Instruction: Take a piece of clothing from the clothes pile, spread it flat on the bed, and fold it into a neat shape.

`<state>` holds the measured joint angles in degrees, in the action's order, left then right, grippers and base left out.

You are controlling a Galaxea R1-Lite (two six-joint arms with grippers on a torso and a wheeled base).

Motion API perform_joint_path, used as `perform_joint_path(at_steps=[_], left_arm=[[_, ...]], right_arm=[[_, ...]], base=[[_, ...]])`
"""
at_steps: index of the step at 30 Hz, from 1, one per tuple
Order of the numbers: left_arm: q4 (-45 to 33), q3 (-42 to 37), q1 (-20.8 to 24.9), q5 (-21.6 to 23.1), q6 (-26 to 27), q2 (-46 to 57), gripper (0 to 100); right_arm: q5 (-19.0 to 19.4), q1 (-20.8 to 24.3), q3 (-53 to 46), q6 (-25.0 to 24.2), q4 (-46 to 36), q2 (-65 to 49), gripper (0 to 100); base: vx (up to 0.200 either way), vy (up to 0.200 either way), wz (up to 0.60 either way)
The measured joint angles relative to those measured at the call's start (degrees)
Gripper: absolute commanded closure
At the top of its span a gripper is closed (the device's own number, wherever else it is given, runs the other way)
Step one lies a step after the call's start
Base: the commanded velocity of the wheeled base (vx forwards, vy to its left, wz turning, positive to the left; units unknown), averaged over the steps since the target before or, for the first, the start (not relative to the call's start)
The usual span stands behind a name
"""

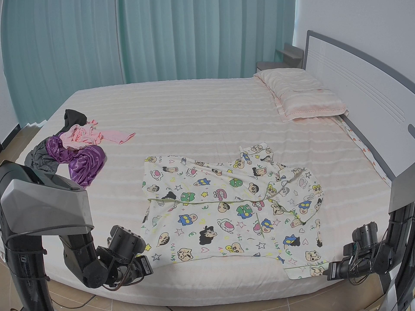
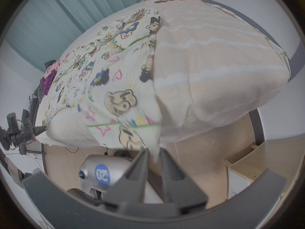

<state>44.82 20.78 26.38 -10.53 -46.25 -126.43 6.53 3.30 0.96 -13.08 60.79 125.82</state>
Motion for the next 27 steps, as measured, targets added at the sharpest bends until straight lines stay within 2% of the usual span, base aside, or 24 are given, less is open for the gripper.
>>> perform_joint_path(at_steps=[5, 11, 18, 22, 27], left_arm=[[-0.1, -0.1, 0.0, 0.0, 0.0, 0.9, 0], [-0.1, -0.2, -0.9, 1.3, -0.2, 6.8, 0], [0.2, 3.9, -6.0, 5.6, -5.6, 12.6, 0], [0.4, 6.3, -9.3, 6.2, -6.2, 11.6, 0], [2.4, 8.8, -11.0, 6.4, -6.4, 7.7, 0]], right_arm=[[0.2, 0.1, 0.0, -0.2, 0.4, -0.1, 0], [0.9, -0.3, 0.0, -1.9, 0.7, -2.2, 0], [5.8, -0.5, 0.0, -7.5, 0.8, -8.8, 0], [6.5, -0.4, 0.0, -8.2, 0.9, -10.5, 0], [7.1, 0.0, 0.0, -8.4, 0.9, -11.4, 0]], base=[[0.000, 0.000, 0.00], [0.000, 0.000, 0.00], [0.000, 0.000, 0.00], [0.000, 0.000, 0.00], [0.000, 0.000, 0.00]])
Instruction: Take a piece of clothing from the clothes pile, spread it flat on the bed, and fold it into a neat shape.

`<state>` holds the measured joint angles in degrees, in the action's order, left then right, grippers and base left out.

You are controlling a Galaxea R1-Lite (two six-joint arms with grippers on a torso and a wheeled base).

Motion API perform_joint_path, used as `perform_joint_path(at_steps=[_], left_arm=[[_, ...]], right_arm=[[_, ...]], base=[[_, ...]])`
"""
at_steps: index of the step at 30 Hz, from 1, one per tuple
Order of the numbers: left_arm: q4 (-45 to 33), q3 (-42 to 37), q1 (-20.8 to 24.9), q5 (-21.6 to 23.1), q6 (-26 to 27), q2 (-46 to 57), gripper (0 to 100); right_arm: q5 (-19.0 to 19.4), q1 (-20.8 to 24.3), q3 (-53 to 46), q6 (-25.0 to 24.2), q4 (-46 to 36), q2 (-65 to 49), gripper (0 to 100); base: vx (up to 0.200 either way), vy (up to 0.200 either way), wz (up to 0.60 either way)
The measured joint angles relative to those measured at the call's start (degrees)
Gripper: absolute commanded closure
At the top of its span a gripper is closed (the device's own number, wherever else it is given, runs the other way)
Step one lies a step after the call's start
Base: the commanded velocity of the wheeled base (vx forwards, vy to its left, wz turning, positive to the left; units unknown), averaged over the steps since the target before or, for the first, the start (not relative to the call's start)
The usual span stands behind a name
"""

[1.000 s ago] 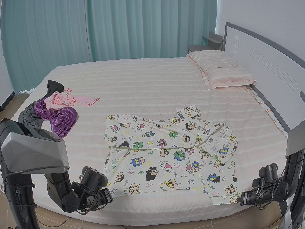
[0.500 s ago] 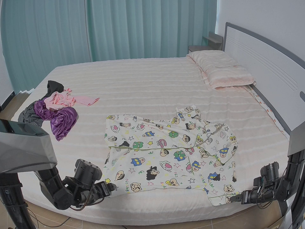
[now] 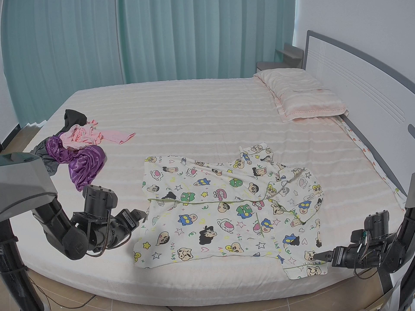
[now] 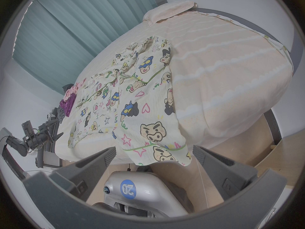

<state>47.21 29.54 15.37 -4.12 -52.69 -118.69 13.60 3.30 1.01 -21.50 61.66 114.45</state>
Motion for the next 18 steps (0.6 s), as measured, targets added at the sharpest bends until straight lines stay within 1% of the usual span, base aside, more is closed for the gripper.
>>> perform_joint_path(at_steps=[5, 8, 18], left_arm=[[2.9, 2.5, 0.9, 0.2, -0.4, -5.6, 0], [3.1, 3.1, 1.8, 0.2, -0.5, -7.4, 0], [3.5, 4.7, 3.0, 0.2, -0.6, -10.0, 0]], right_arm=[[1.0, 0.2, 0.0, -0.2, 0.0, -0.2, 0], [1.3, 0.3, 0.0, -0.2, 0.1, 0.0, 0], [1.4, 0.3, 0.0, -0.2, 0.1, 0.3, 0]], base=[[0.000, 0.000, 0.00], [0.000, 0.000, 0.00], [0.000, 0.000, 0.00]])
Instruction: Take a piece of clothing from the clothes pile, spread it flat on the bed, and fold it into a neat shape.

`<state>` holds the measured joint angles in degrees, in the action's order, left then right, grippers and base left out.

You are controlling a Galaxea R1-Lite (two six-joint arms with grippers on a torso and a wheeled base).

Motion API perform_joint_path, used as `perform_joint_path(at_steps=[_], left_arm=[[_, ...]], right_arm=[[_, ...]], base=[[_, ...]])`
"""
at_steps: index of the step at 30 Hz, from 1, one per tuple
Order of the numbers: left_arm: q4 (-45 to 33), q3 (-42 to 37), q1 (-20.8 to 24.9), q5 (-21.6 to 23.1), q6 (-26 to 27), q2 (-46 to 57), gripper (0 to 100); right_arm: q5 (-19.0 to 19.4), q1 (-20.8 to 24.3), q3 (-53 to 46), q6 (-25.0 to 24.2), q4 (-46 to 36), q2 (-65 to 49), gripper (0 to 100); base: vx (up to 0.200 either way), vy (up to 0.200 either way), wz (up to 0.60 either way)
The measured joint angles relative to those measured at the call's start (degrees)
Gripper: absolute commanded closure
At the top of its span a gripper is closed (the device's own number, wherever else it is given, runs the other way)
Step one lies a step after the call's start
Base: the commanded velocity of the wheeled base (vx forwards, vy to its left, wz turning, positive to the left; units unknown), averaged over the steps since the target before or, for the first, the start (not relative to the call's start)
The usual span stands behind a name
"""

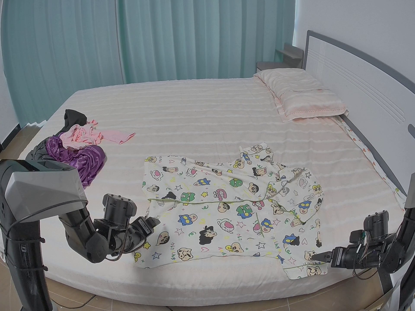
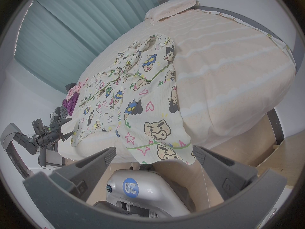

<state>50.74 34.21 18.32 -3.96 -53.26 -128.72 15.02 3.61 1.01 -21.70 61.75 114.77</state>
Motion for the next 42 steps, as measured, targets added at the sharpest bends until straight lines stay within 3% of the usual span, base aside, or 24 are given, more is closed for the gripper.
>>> perform_joint_path(at_steps=[24, 30, 36, 42], left_arm=[[12.5, 3.8, 1.1, 0.0, -0.3, -5.9, 0], [12.4, 4.3, 2.6, 0.0, 1.9, -7.0, 0], [12.3, 4.4, 3.3, 0.2, 7.7, -7.9, 0], [12.4, 3.7, 4.6, 3.4, 7.9, -6.7, 0]], right_arm=[[0.7, 0.0, 0.0, -1.1, 0.0, 0.0, 0], [0.8, 0.0, 0.0, -1.2, 0.0, 0.0, 0], [0.8, 0.0, 0.0, -1.2, 0.0, 0.0, 0], [0.9, 0.0, 0.0, -1.2, 0.0, 0.0, 0]], base=[[0.000, 0.000, 0.00], [0.000, 0.000, 0.00], [0.000, 0.000, 0.00], [0.000, 0.000, 0.00]])
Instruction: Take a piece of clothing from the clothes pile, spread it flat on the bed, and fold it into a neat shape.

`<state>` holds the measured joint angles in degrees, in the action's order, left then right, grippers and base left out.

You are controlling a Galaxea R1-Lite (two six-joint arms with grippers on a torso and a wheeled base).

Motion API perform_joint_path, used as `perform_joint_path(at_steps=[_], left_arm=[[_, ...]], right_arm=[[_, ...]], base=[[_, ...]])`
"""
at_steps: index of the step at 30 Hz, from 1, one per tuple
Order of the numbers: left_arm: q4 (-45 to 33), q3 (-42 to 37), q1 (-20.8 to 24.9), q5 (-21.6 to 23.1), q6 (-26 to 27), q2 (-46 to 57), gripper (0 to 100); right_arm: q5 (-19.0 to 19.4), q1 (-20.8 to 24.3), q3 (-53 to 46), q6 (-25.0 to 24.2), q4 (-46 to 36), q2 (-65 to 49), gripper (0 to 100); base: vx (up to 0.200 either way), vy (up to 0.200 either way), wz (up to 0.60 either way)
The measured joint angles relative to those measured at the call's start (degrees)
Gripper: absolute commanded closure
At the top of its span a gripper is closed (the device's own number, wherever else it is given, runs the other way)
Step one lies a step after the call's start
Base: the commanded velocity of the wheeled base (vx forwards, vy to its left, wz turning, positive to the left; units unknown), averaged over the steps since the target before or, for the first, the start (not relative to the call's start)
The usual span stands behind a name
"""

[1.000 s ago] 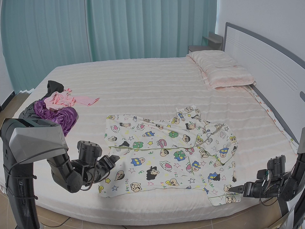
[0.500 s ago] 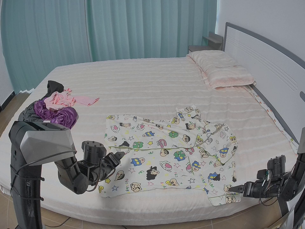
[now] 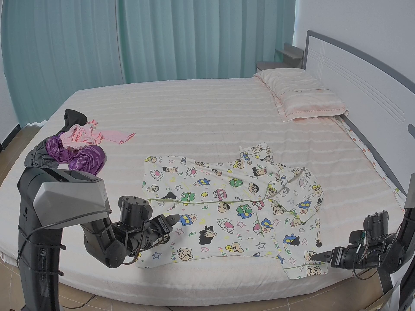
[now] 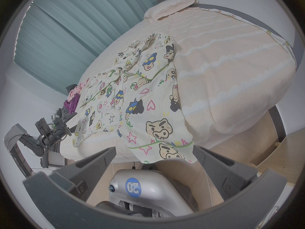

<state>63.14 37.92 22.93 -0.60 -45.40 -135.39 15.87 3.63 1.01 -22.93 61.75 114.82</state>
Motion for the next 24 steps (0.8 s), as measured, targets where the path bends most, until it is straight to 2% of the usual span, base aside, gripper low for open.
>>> perform_joint_path(at_steps=[5, 24], left_arm=[[0.0, -0.8, 2.1, 0.8, -0.1, 1.5, 0], [0.3, -0.6, 16.5, 0.1, 0.4, 0.4, 0]], right_arm=[[0.0, 0.0, 0.0, 0.0, 0.0, -0.1, 0], [0.0, 0.0, 0.0, 0.0, 0.0, -0.1, 0]], base=[[0.000, 0.000, 0.00], [0.000, 0.000, 0.00]])
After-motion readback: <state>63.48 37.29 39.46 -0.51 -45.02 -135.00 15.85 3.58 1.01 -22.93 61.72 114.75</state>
